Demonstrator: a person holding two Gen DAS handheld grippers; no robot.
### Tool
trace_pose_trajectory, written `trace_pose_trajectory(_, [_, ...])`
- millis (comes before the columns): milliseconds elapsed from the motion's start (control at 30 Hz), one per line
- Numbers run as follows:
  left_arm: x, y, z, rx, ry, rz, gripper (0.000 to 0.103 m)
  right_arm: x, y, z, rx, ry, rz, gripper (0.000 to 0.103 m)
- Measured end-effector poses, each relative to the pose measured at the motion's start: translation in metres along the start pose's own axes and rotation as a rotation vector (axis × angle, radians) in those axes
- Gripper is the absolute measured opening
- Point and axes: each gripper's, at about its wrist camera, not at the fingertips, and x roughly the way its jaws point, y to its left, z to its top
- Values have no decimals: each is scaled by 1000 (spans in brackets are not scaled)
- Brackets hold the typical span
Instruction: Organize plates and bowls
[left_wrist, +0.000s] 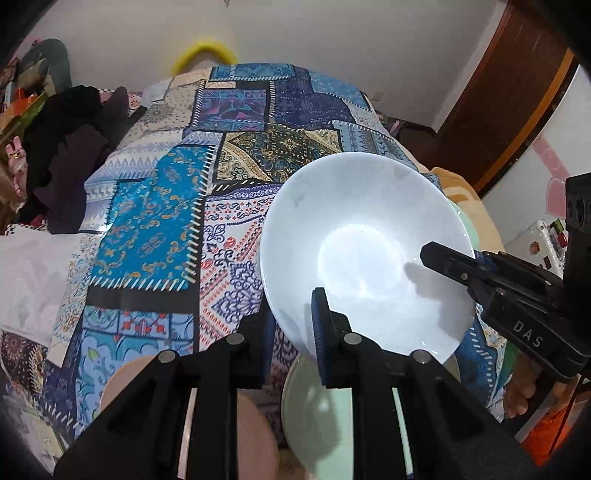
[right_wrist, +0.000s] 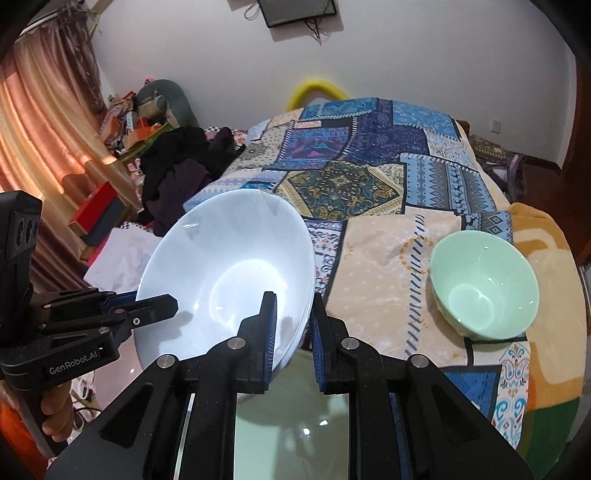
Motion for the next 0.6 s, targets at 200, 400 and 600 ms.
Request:
trace_pose_trajectory(200, [-25,8,-20,-19,-21,3,18,-8,19,-8,-16,-5,24,16])
trace_pose_trajectory(400, [-47,18,-39,-42,-40,12,18,-11,37,-17,-29,-7,49,16])
trace_pose_trajectory(600, [-67,31,-57,-65,-56,30,18,-12,56,-25,-44,-2,75,16])
